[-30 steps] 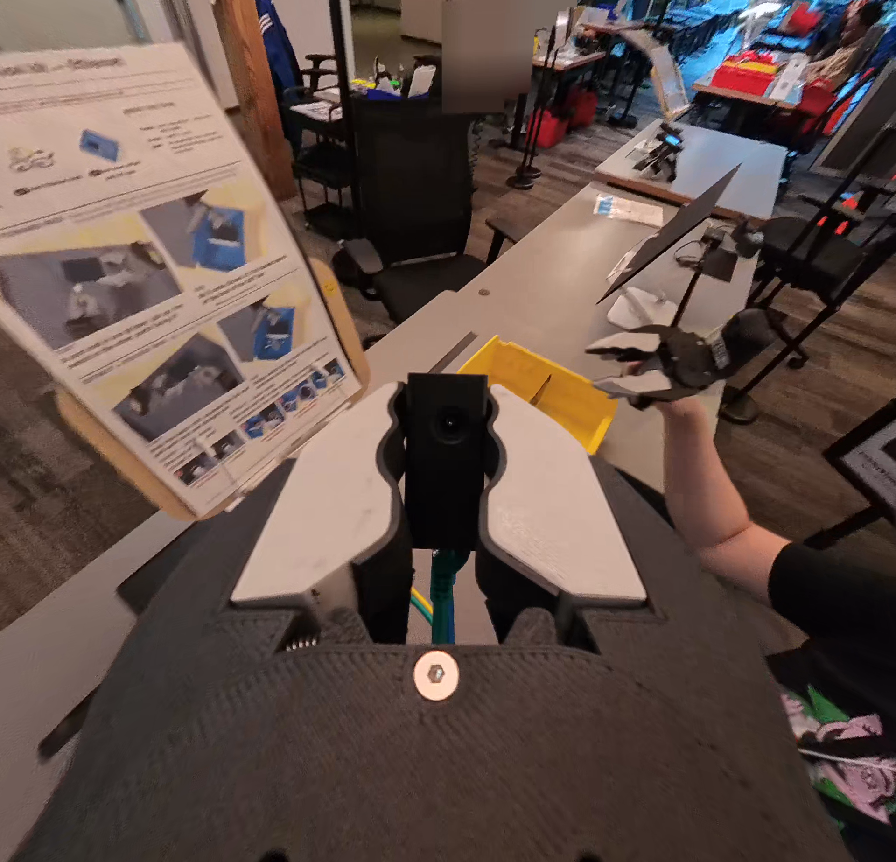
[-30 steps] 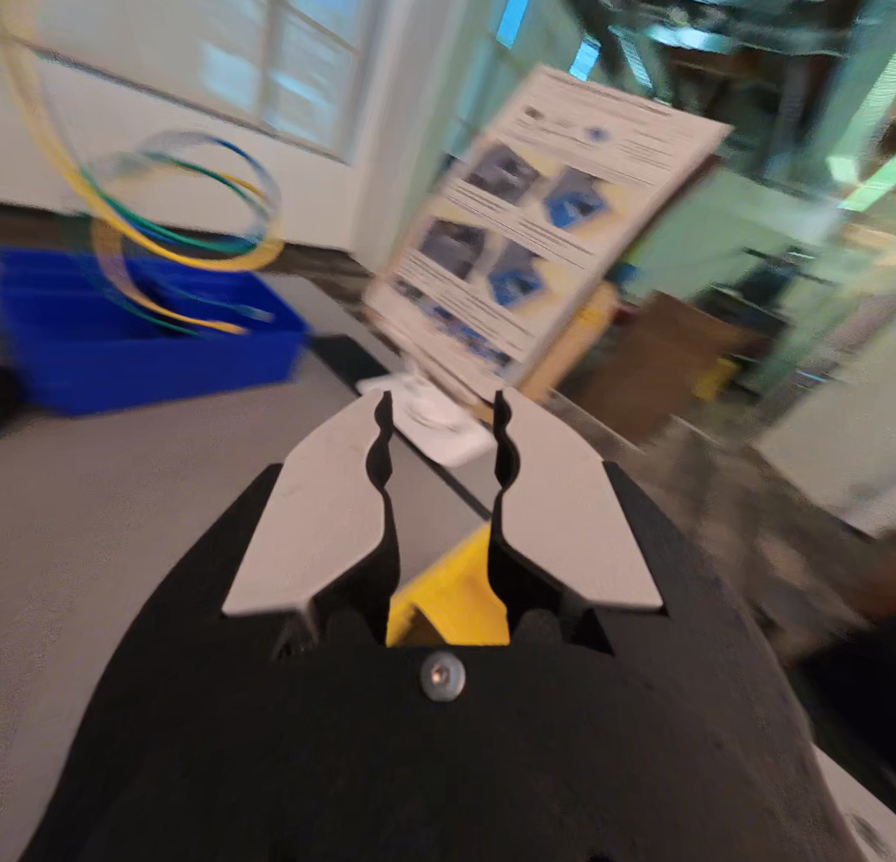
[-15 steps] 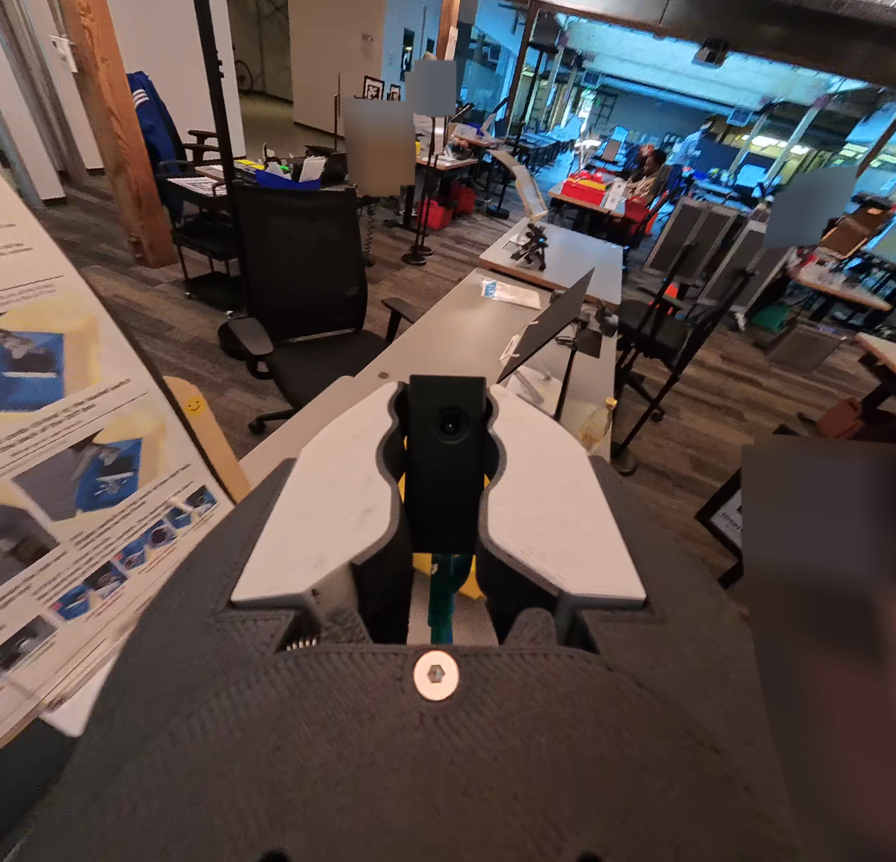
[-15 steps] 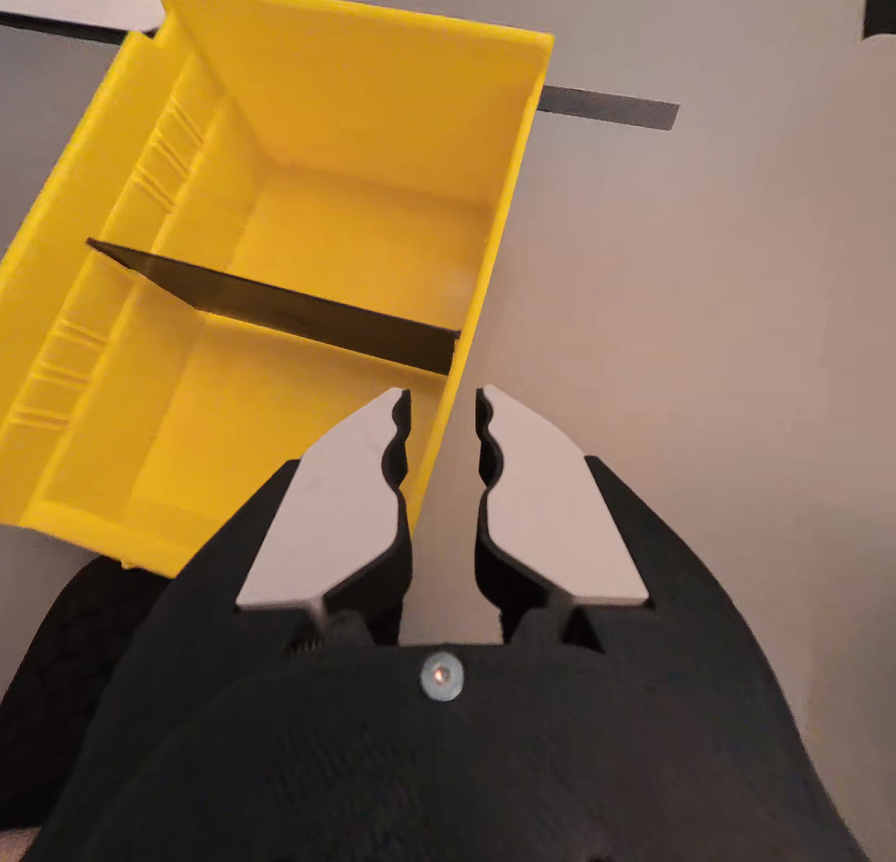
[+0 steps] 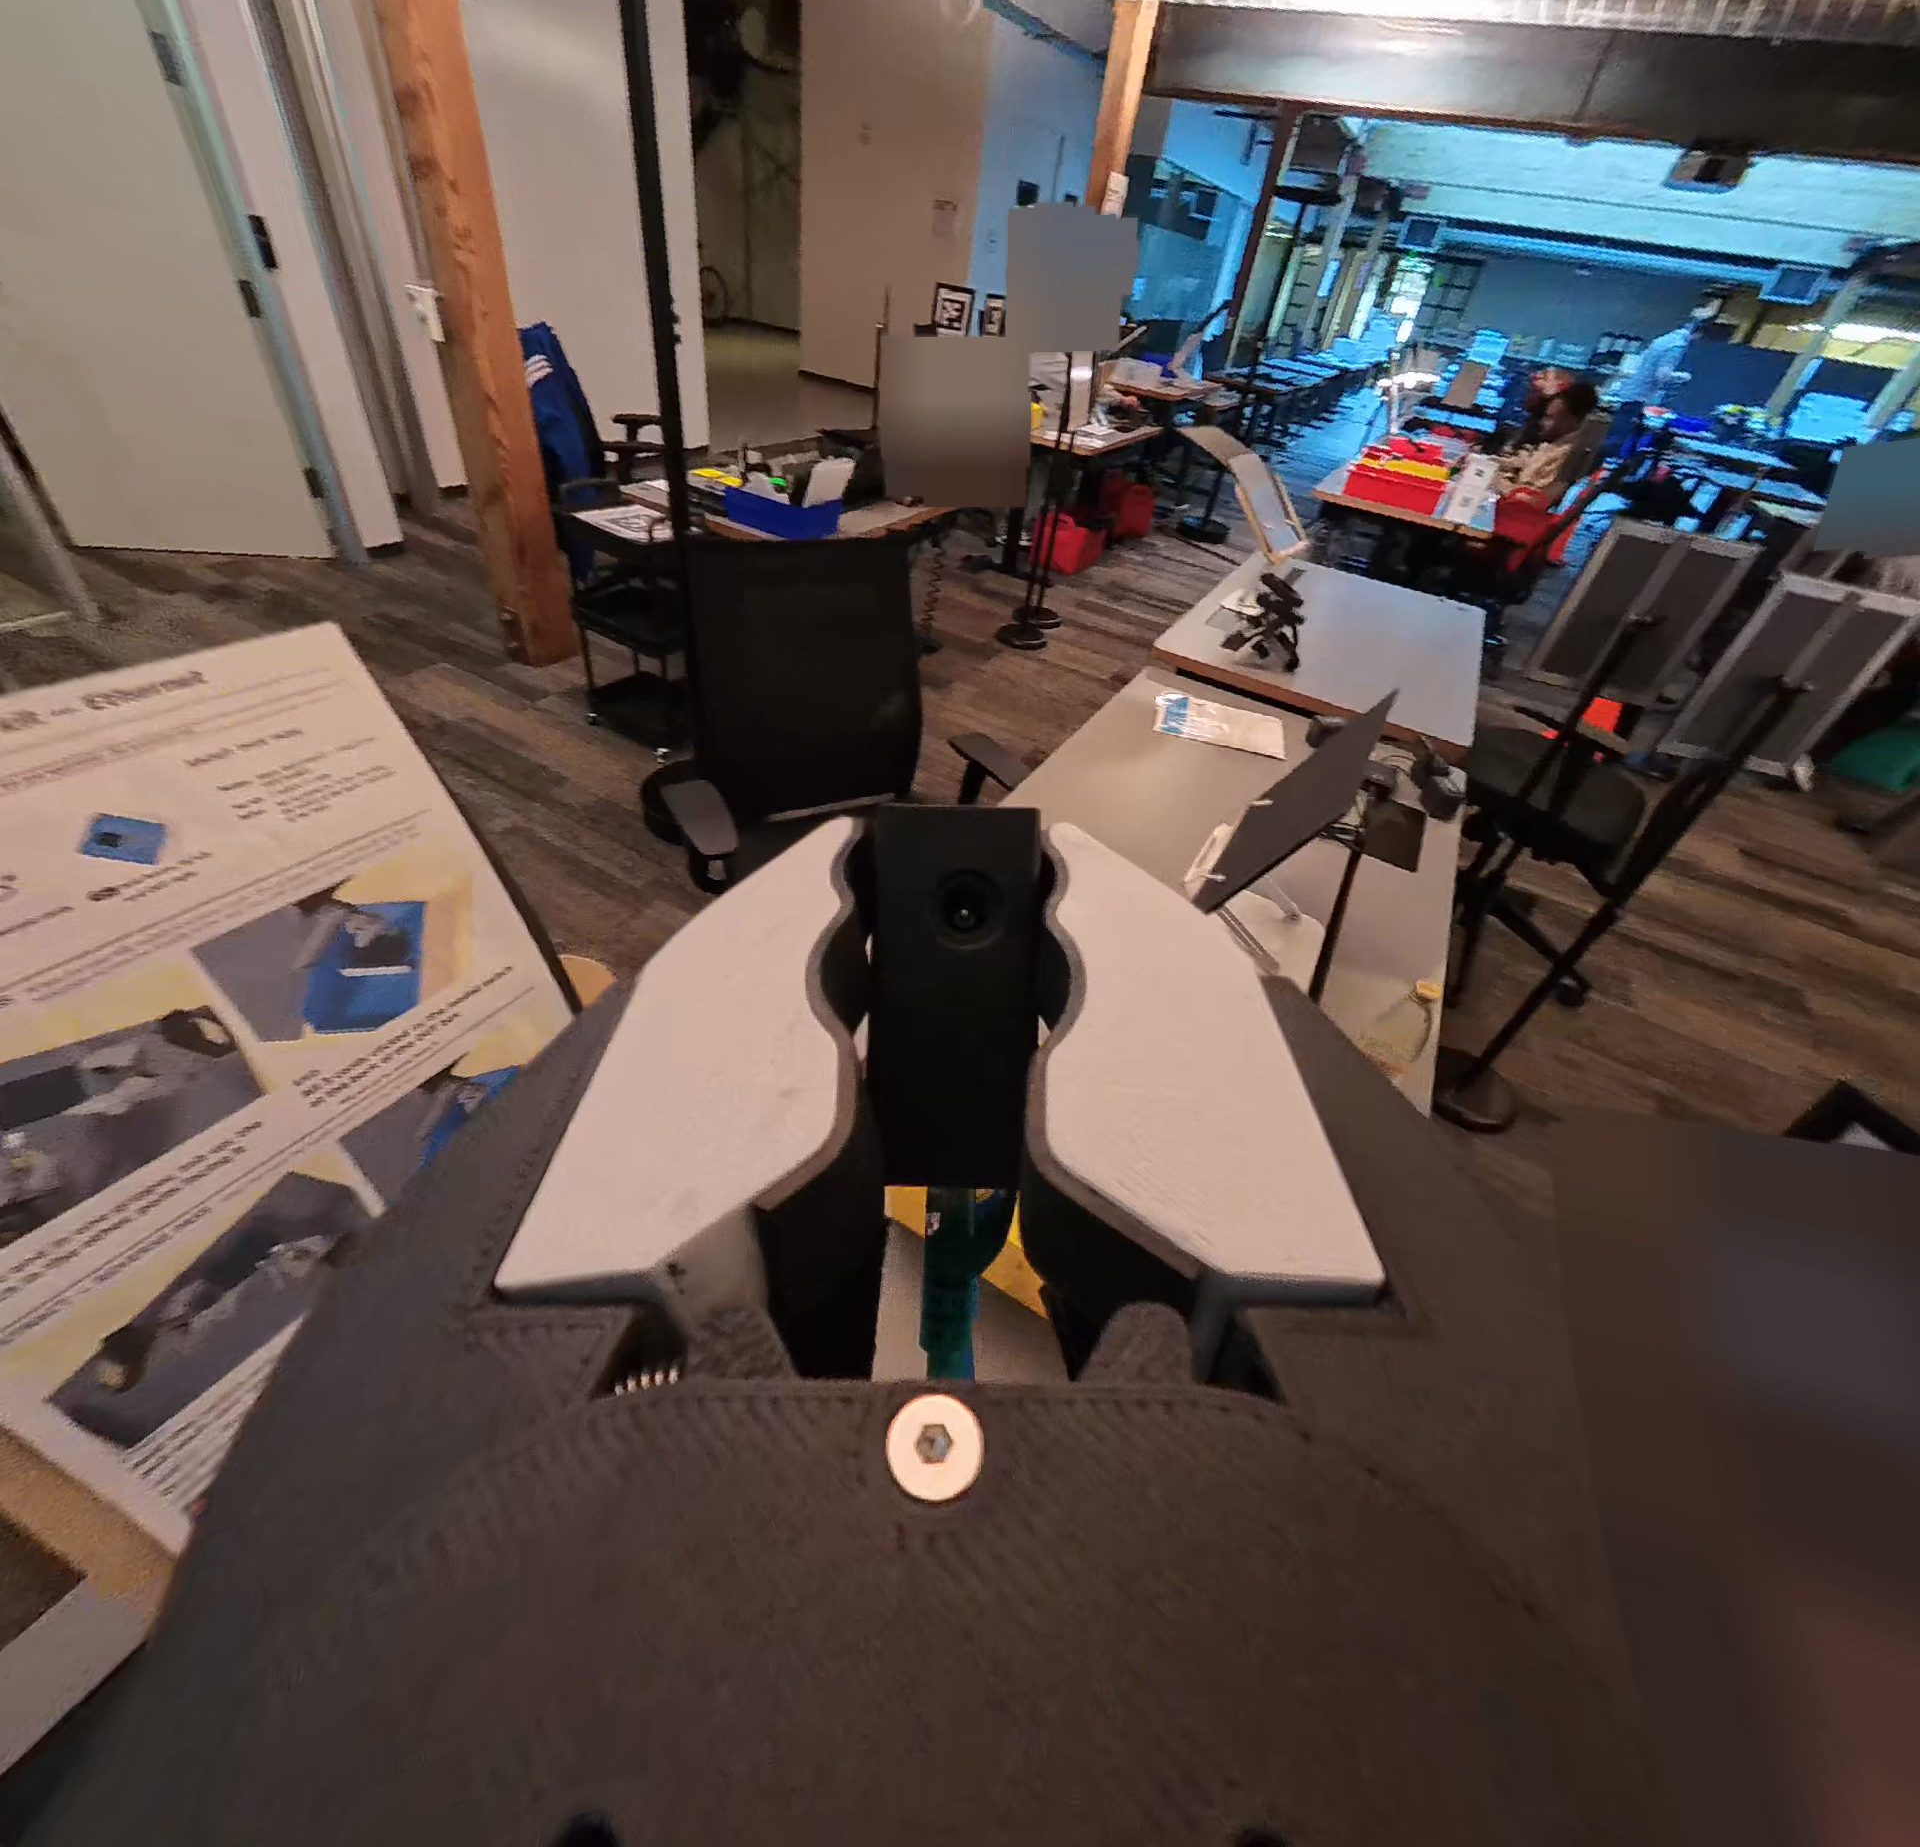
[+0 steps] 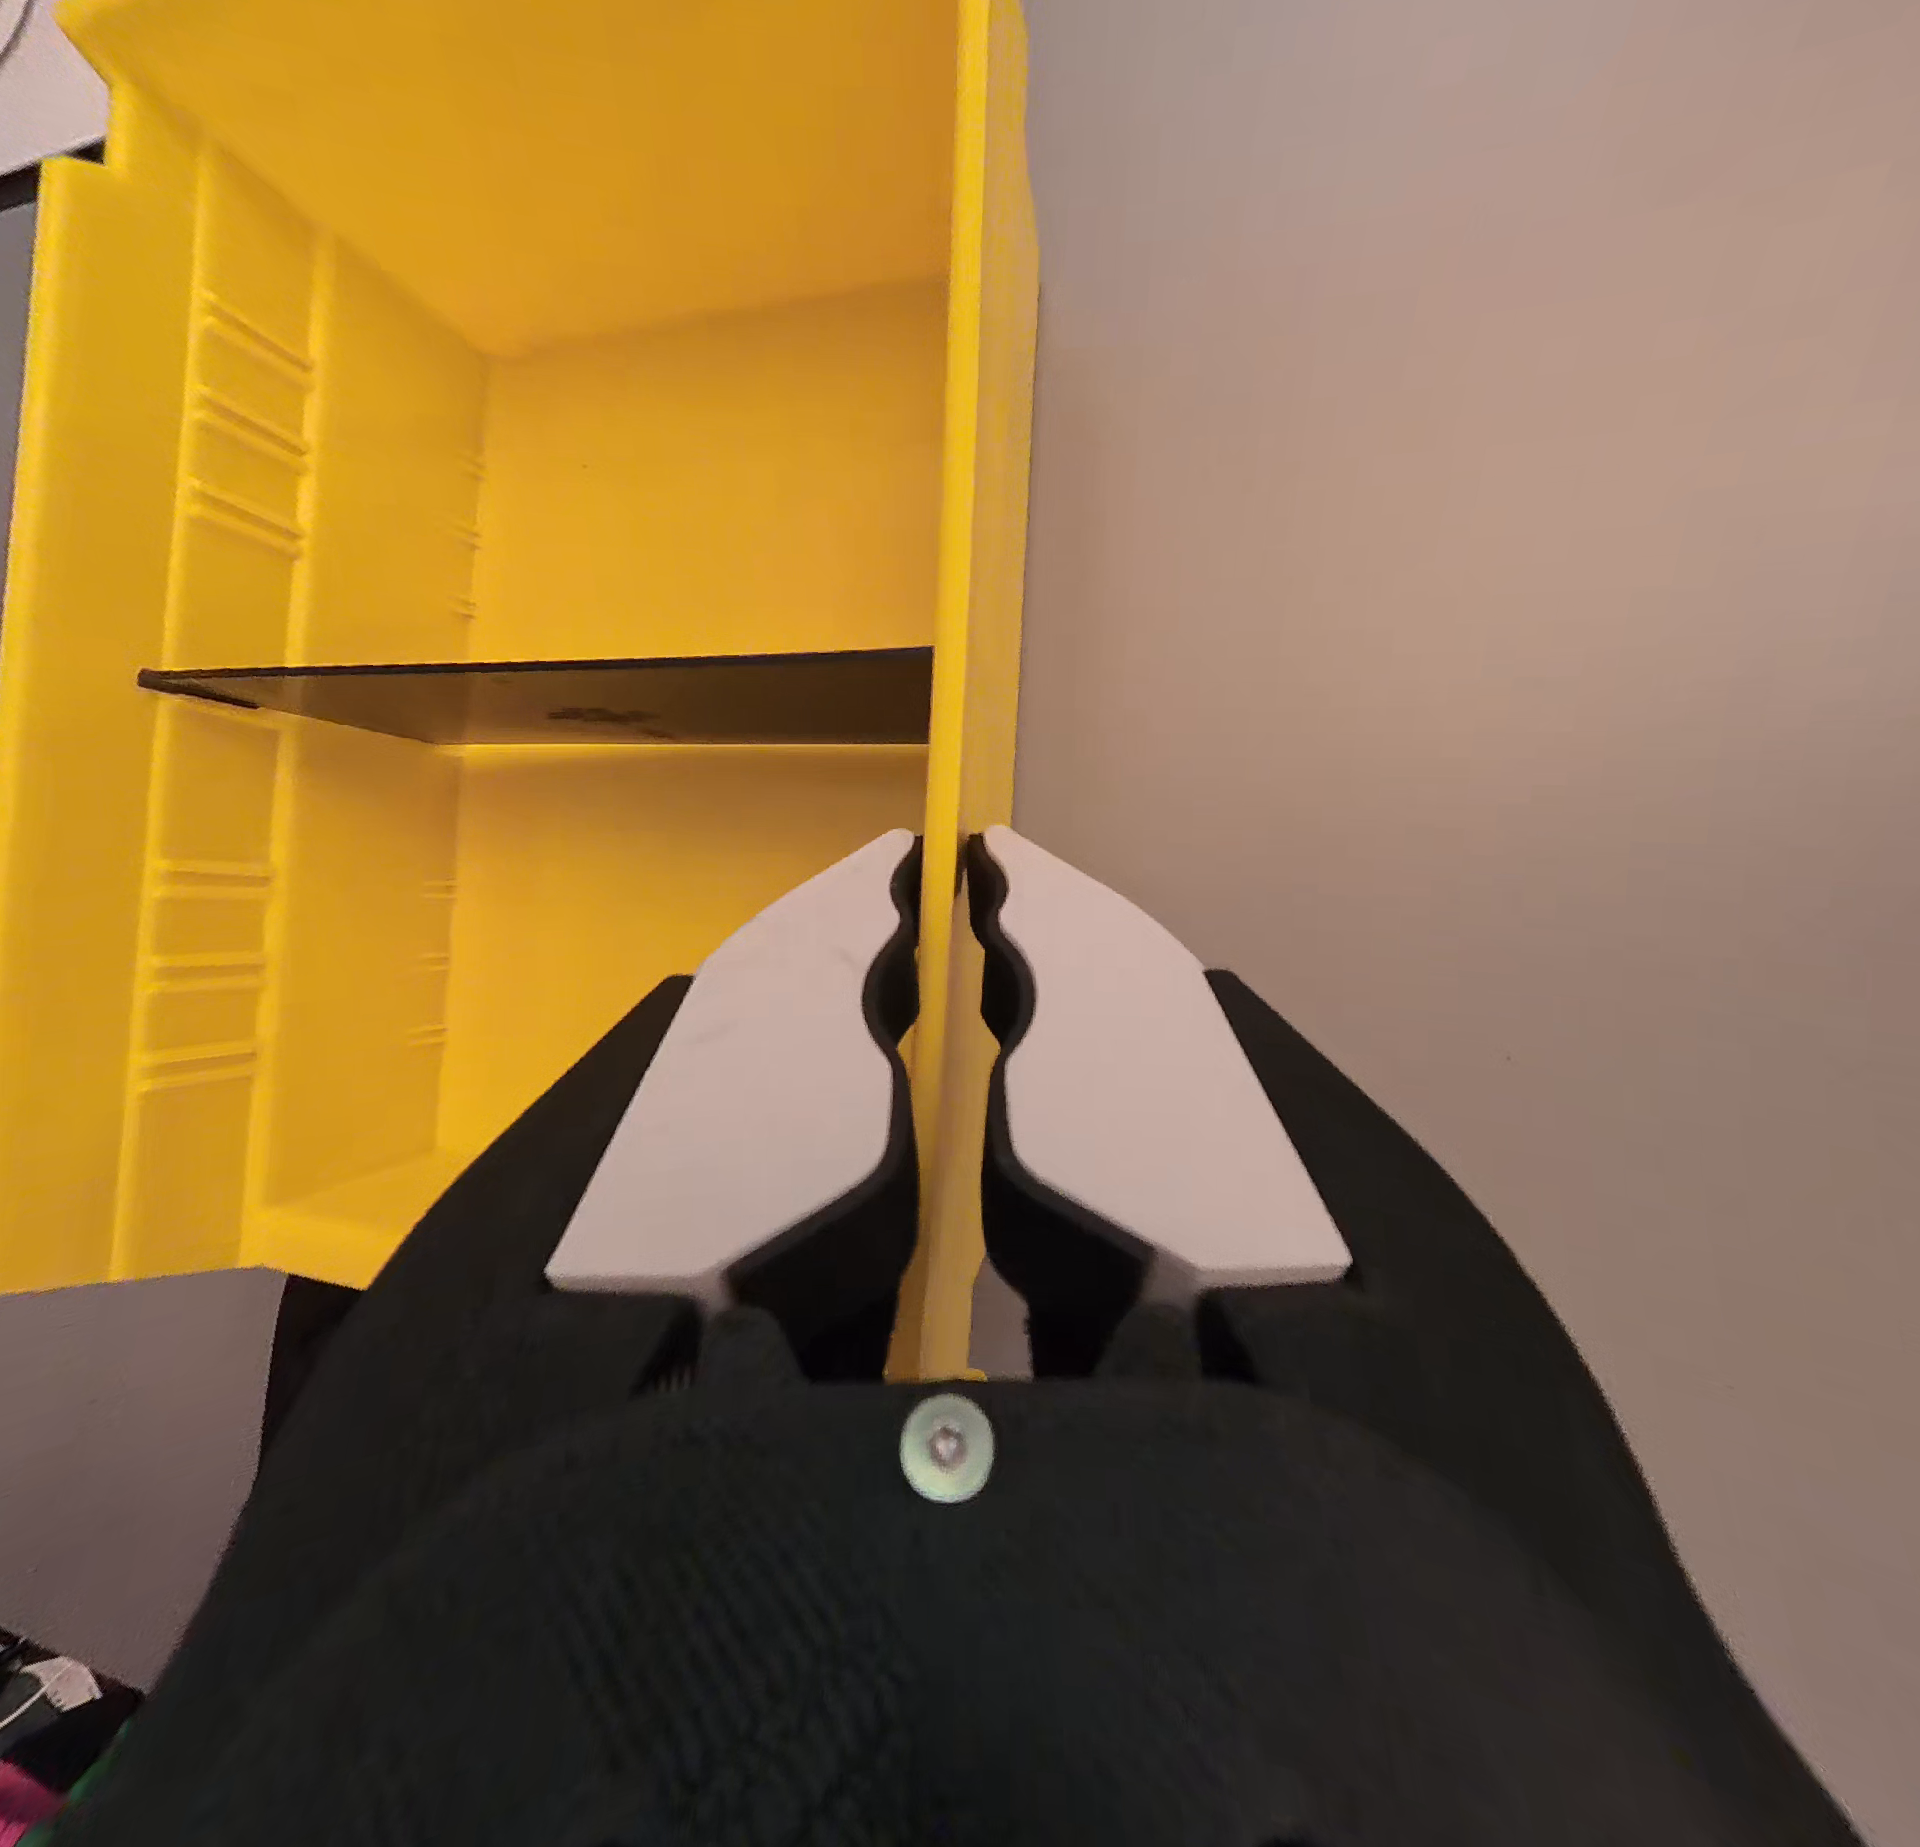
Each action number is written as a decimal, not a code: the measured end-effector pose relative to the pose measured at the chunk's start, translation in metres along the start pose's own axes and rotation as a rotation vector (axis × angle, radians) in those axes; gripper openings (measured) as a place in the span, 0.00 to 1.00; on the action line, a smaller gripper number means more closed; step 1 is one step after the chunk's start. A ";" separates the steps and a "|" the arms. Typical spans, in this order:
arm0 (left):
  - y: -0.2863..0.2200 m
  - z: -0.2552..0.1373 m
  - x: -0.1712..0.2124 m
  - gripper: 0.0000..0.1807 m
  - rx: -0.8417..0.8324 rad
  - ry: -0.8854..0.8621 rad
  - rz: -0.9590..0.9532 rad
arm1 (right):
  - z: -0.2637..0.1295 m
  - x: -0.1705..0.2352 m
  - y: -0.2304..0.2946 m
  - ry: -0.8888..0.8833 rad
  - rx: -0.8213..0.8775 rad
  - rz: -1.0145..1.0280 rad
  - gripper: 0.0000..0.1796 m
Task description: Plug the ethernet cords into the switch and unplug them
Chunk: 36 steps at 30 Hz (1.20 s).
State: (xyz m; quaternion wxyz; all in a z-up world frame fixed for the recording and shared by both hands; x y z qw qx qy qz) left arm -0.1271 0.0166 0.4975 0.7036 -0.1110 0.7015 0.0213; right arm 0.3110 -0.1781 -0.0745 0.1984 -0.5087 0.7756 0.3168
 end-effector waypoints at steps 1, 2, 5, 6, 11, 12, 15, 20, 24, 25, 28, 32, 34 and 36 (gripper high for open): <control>0.001 -0.003 -0.006 0.15 -0.020 0.005 0.005 | 0.000 0.000 0.000 -0.002 0.000 0.002 0.04; 0.001 -0.005 -0.012 0.15 -0.035 0.011 0.011 | 0.000 0.000 0.000 -0.002 0.001 0.004 0.04; -0.005 -0.007 -0.018 0.15 -0.035 0.009 0.022 | -0.001 0.000 0.001 -0.005 -0.009 0.034 0.05; -0.008 -0.004 -0.013 0.15 -0.025 0.014 0.019 | -0.003 -0.001 0.000 -0.017 -0.011 0.043 0.06; -0.012 0.030 0.060 0.15 0.083 0.066 -0.039 | -0.032 -0.020 -0.007 -0.190 0.037 0.074 0.13; -0.011 0.039 0.082 0.15 0.115 0.072 -0.078 | -0.042 -0.028 -0.005 -0.254 0.050 0.058 0.13; -0.005 0.063 0.153 0.15 0.202 0.087 -0.213 | -0.087 -0.068 0.007 -0.555 0.174 -0.101 0.15; 0.005 0.086 0.261 0.15 0.304 0.129 -0.409 | -0.168 -0.122 0.147 -1.218 -0.037 -0.510 0.22; 0.015 0.089 0.319 0.15 0.337 0.090 -0.566 | -0.146 -0.111 0.276 -1.280 -0.387 -0.854 0.35; 0.018 0.088 0.328 0.14 0.344 0.073 -0.602 | -0.133 -0.104 0.300 -1.246 -0.427 -0.937 0.39; 0.028 0.082 0.348 0.15 0.358 0.022 -0.706 | -0.088 -0.087 0.347 -1.165 -0.338 -1.217 0.42; 0.039 0.071 0.364 0.15 0.388 -0.013 -0.830 | -0.055 -0.070 0.382 -1.260 -0.100 -1.519 0.41; 0.049 0.064 0.367 0.15 0.365 -0.027 -0.863 | -0.046 -0.062 0.394 -1.301 -0.017 -1.619 0.37; 0.056 0.058 0.368 0.15 0.365 -0.042 -0.914 | -0.036 -0.054 0.408 -1.325 0.034 -1.703 0.37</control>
Point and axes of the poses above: each gripper's, where its closed fingertips meet, z out along the fingers, x out of its underside, y = z × x across the jaws, the point moved 3 cm from there along -z, back along the fingers, and after that the axes turned 5 degrees about -y, right-handed, at the moved point
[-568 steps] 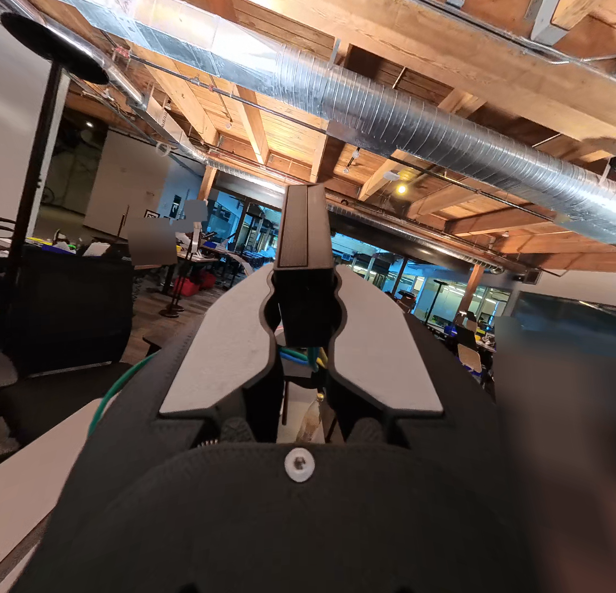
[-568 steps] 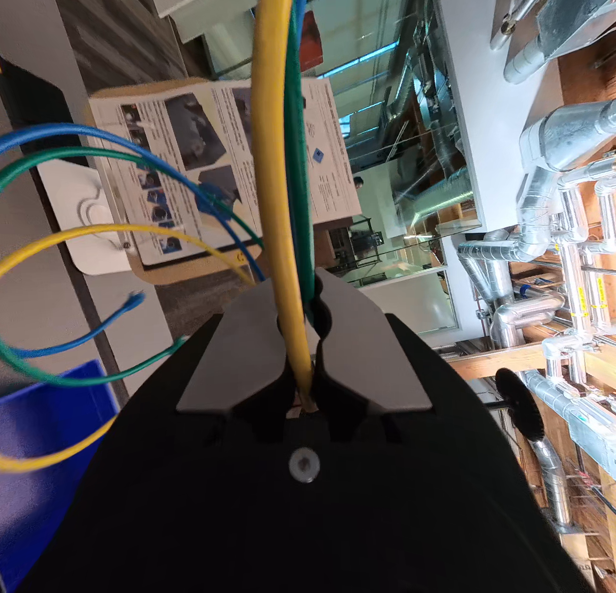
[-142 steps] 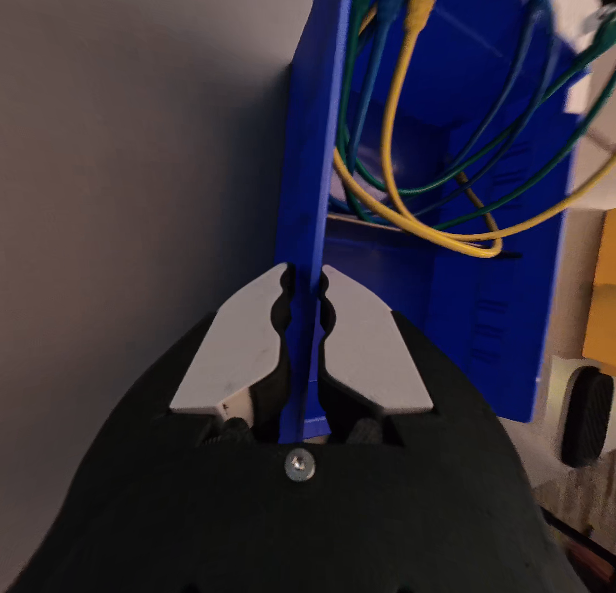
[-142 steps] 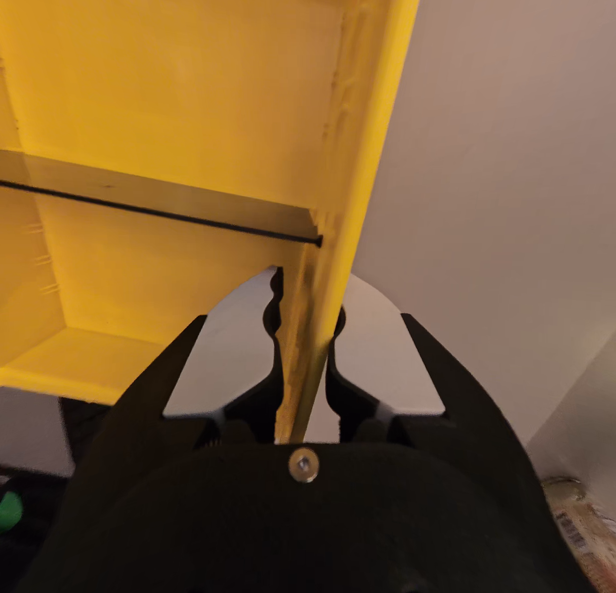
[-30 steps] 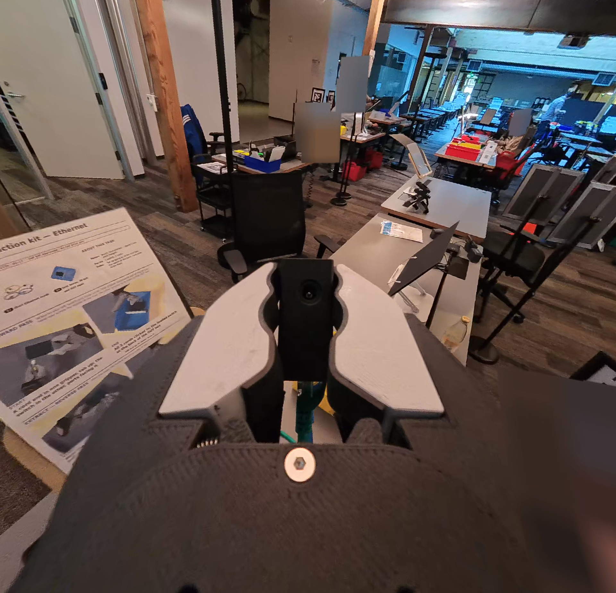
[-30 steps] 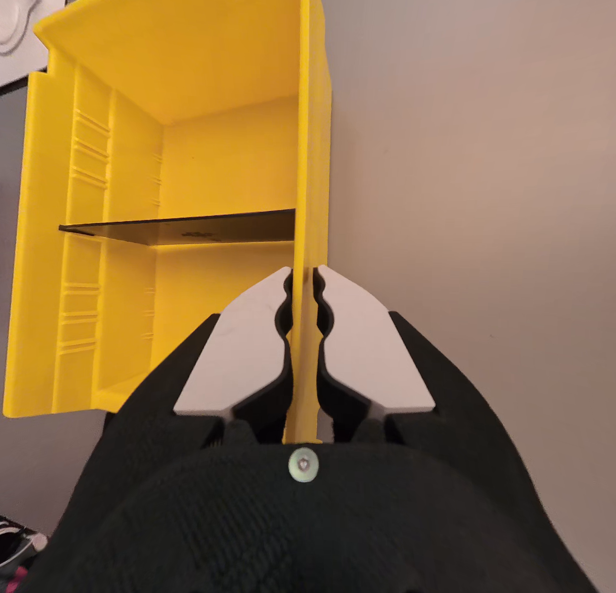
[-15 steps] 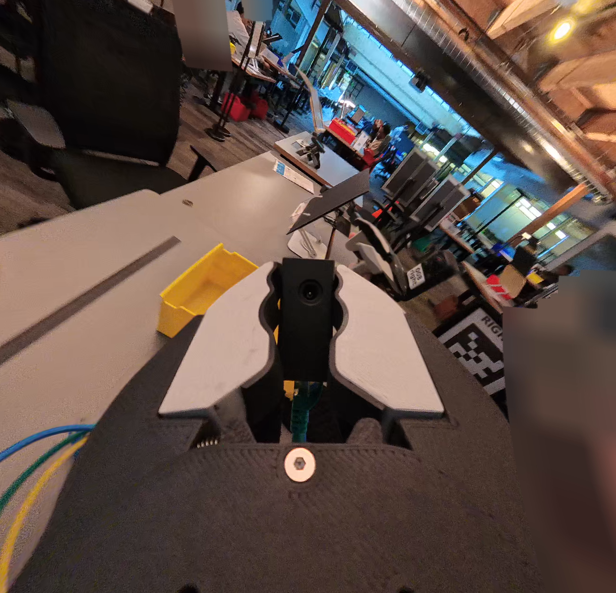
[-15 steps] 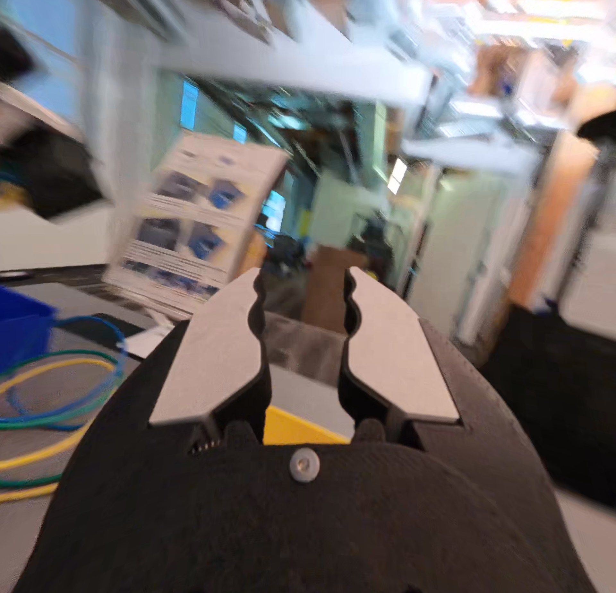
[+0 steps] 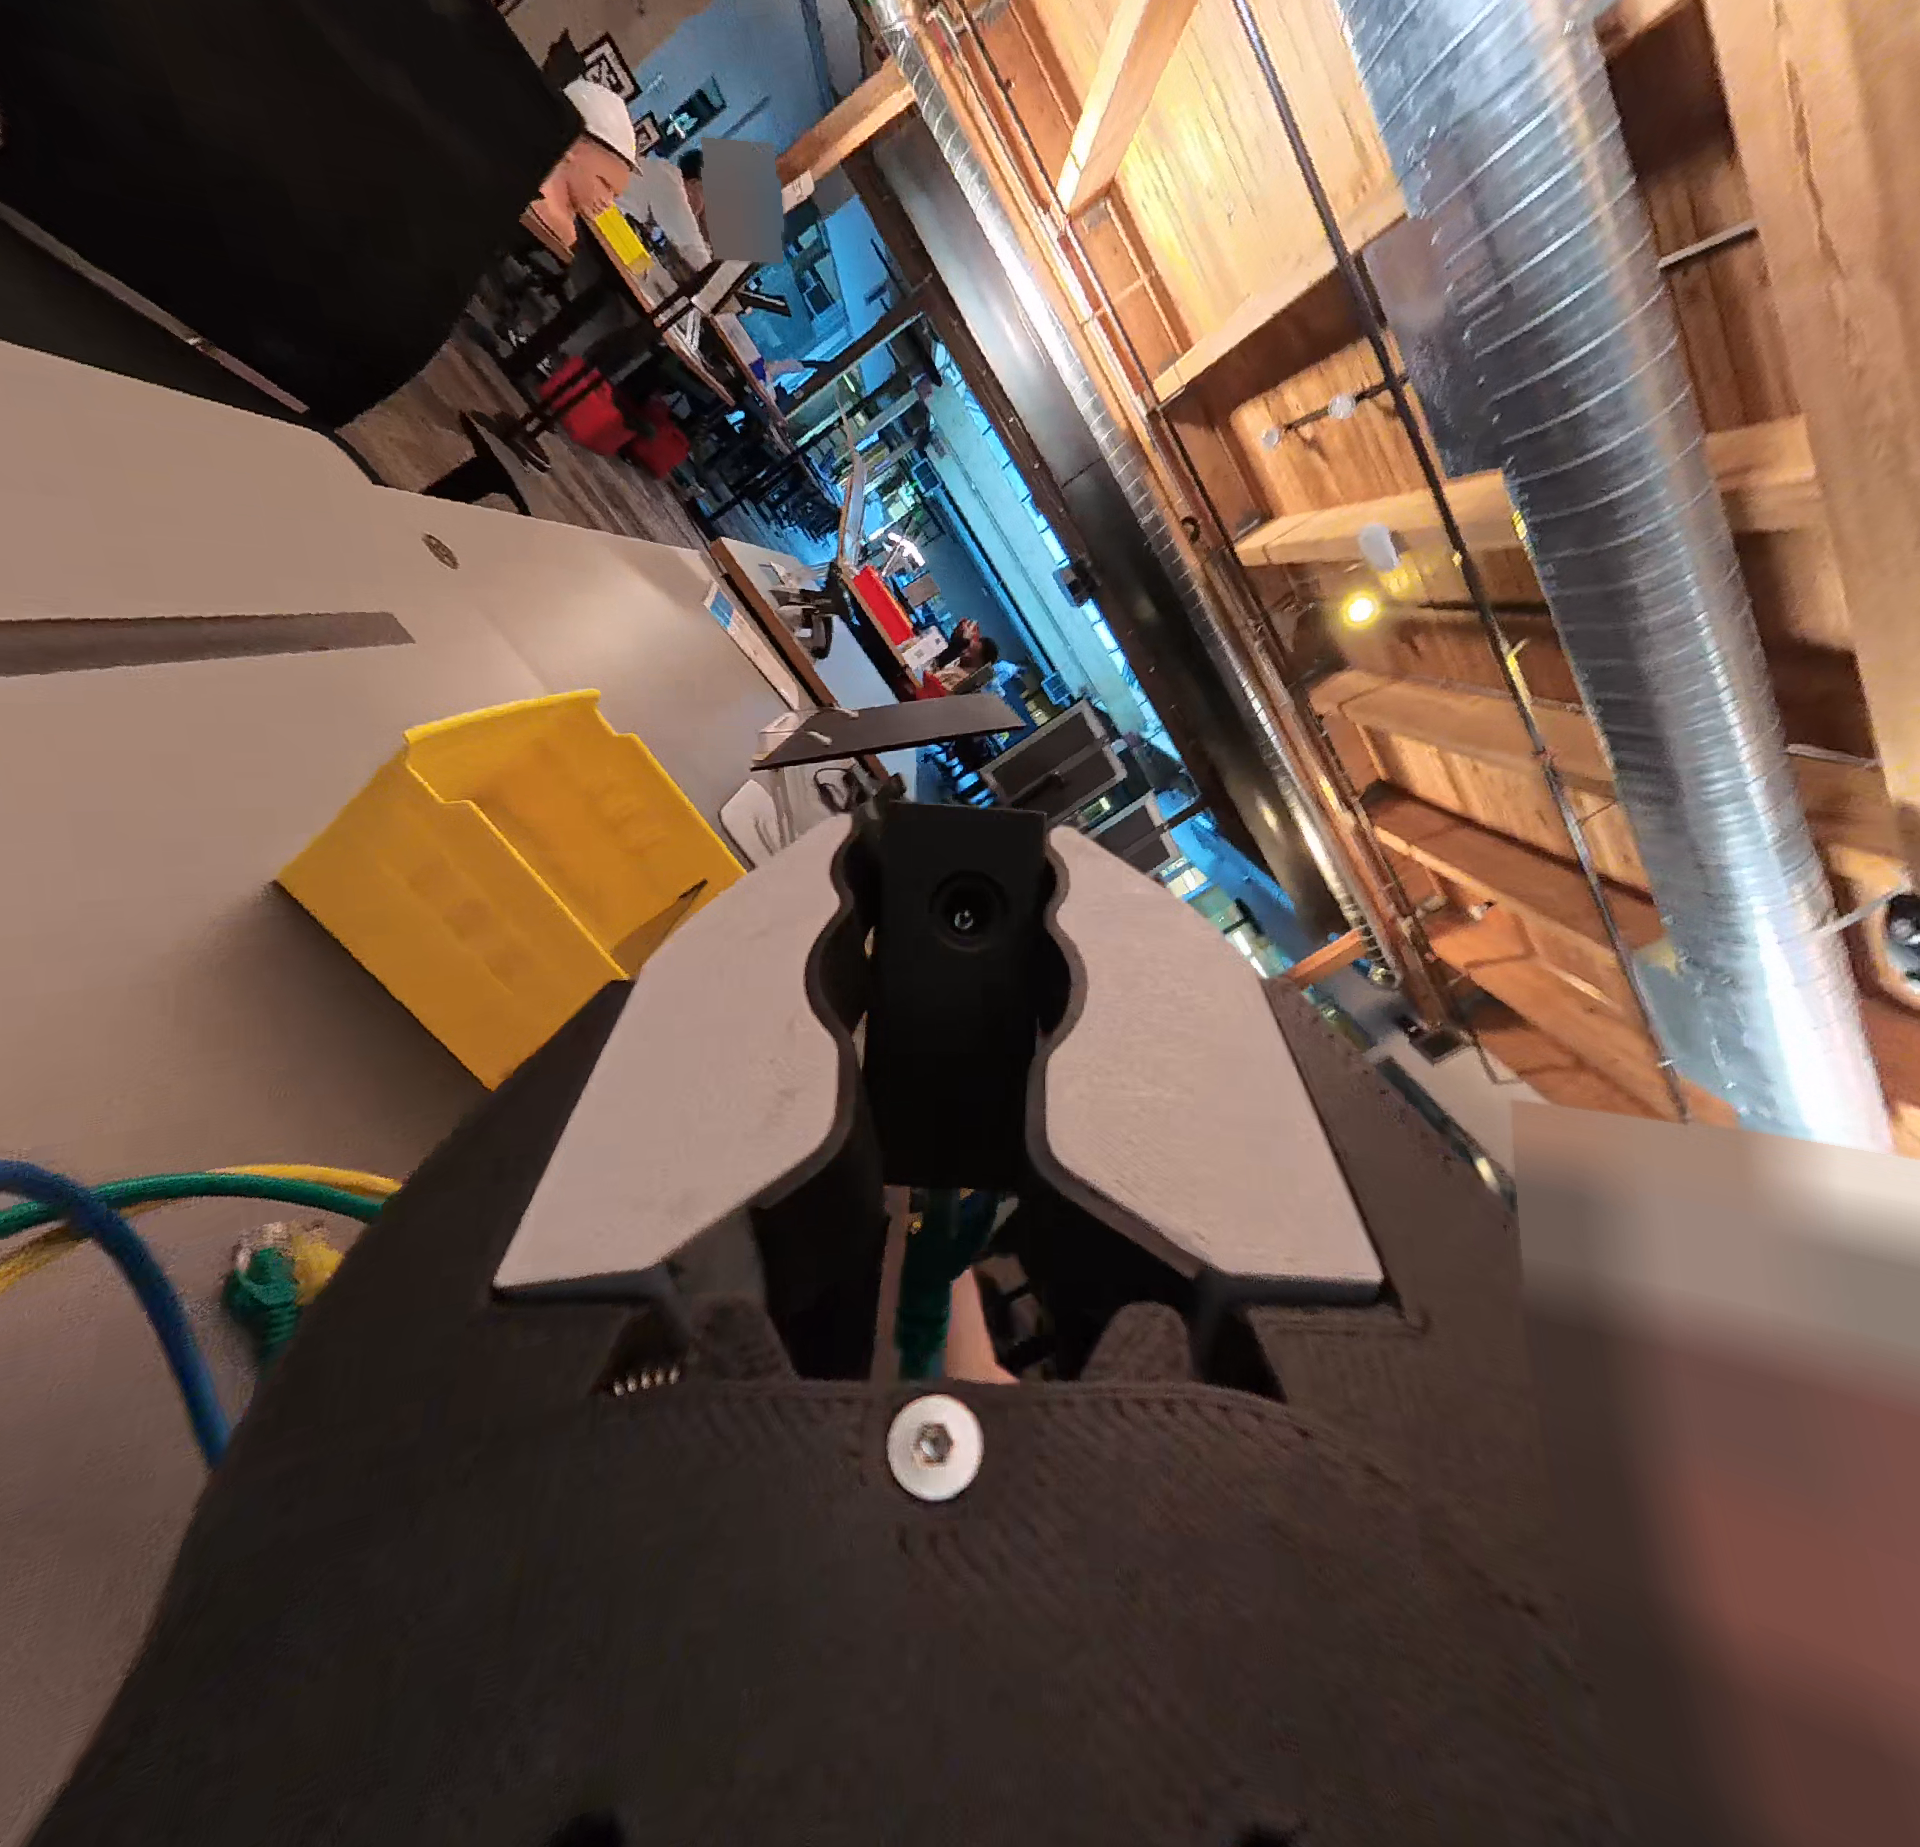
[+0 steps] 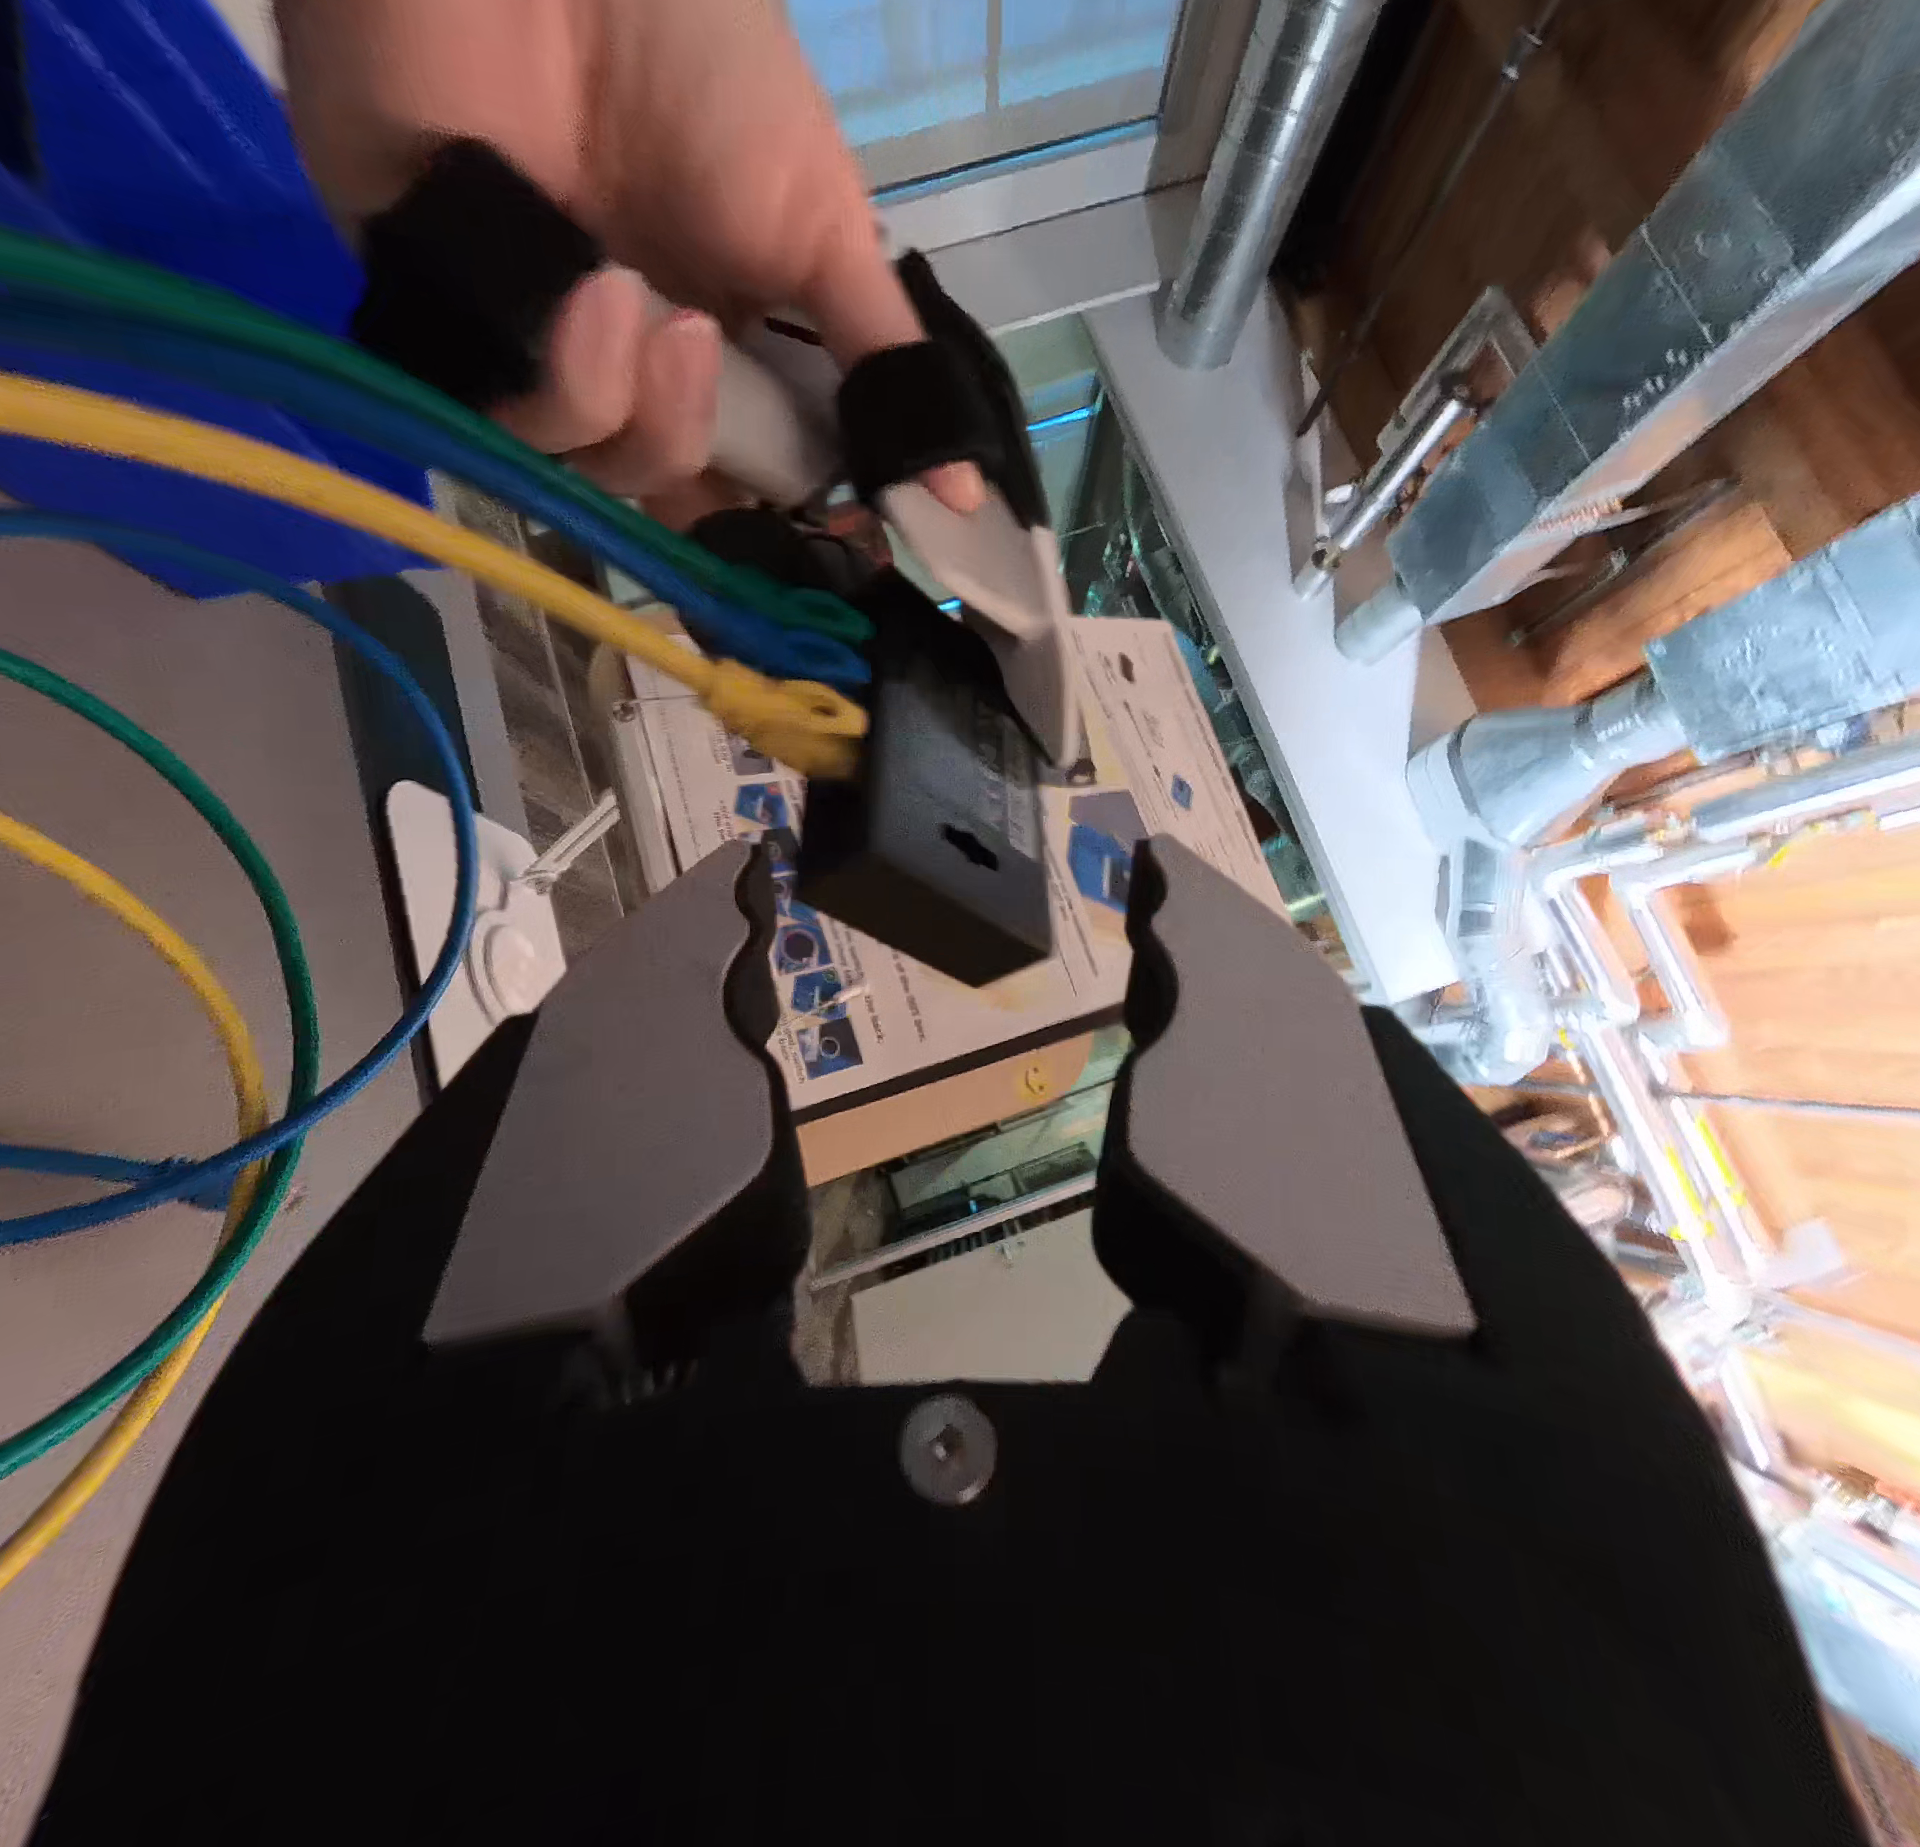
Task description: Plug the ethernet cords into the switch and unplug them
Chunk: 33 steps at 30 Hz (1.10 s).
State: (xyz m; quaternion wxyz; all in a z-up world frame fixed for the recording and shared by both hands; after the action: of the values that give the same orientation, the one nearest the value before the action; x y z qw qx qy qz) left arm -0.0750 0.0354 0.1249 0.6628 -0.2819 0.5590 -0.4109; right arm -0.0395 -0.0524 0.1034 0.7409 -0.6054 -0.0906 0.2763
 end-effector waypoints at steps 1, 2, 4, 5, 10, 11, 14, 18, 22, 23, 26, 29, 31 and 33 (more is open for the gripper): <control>0.000 -0.003 -0.001 0.15 0.004 -0.006 -0.020 | 0.005 -0.002 0.010 0.007 -0.035 -0.025 0.36; 0.001 -0.005 -0.001 0.15 0.005 -0.004 -0.029 | 0.009 -0.003 0.018 0.020 -0.059 -0.038 0.36; 0.004 -0.007 0.001 0.16 -0.023 -0.016 -0.042 | 0.019 -0.002 0.022 0.060 0.003 -0.096 0.35; 0.006 -0.008 0.004 0.15 -0.037 -0.028 -0.057 | 0.023 0.000 0.022 0.098 0.040 -0.150 0.35; 0.008 -0.010 0.018 0.16 -0.005 -0.081 -0.183 | 0.030 0.001 0.027 0.173 0.216 -0.294 0.19; 0.008 -0.012 0.019 0.16 -0.003 -0.066 -0.159 | 0.029 0.001 0.028 0.157 0.221 -0.286 0.18; 0.000 -0.021 0.018 0.19 0.028 -0.006 0.082 | 0.025 0.001 0.029 0.122 0.210 -0.250 0.17; -0.022 -0.054 0.001 0.14 0.017 -0.062 0.693 | 0.018 0.008 0.018 0.104 0.129 -0.082 0.16; -0.044 -0.078 0.010 0.37 -0.106 -0.123 1.203 | 0.008 0.007 0.015 0.020 -0.041 0.066 0.16; -0.045 -0.079 0.020 0.38 -0.113 -0.072 1.283 | 0.005 0.005 0.016 0.000 -0.084 0.095 0.16; -0.037 -0.067 0.053 0.43 -0.146 0.125 1.475 | 0.001 0.001 0.014 -0.016 -0.163 0.193 0.16; -0.028 -0.055 0.066 0.47 -0.182 0.204 1.403 | -0.005 -0.006 0.002 -0.050 -0.119 0.177 0.16; -0.029 -0.052 0.068 0.52 -0.127 0.197 1.260 | -0.008 -0.013 -0.003 -0.060 -0.093 0.121 0.16; -0.037 -0.052 0.069 0.50 -0.024 0.160 1.132 | -0.008 -0.019 -0.004 -0.052 -0.077 0.028 0.16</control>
State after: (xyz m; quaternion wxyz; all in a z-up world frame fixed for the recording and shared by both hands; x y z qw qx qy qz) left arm -0.1312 -0.0377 0.1093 0.7319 0.0857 0.6760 -0.0055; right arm -0.0508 -0.0698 0.1087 0.7106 -0.6272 -0.1117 0.2985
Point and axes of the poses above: each gripper's, where its closed fingertips meet, z out along the fingers, x out of its underside, y = z × x across the jaws, the point moved 3 cm from there along -z, back along the fingers, and after that the axes turned 5 degrees about -y, right-handed, at the moved point
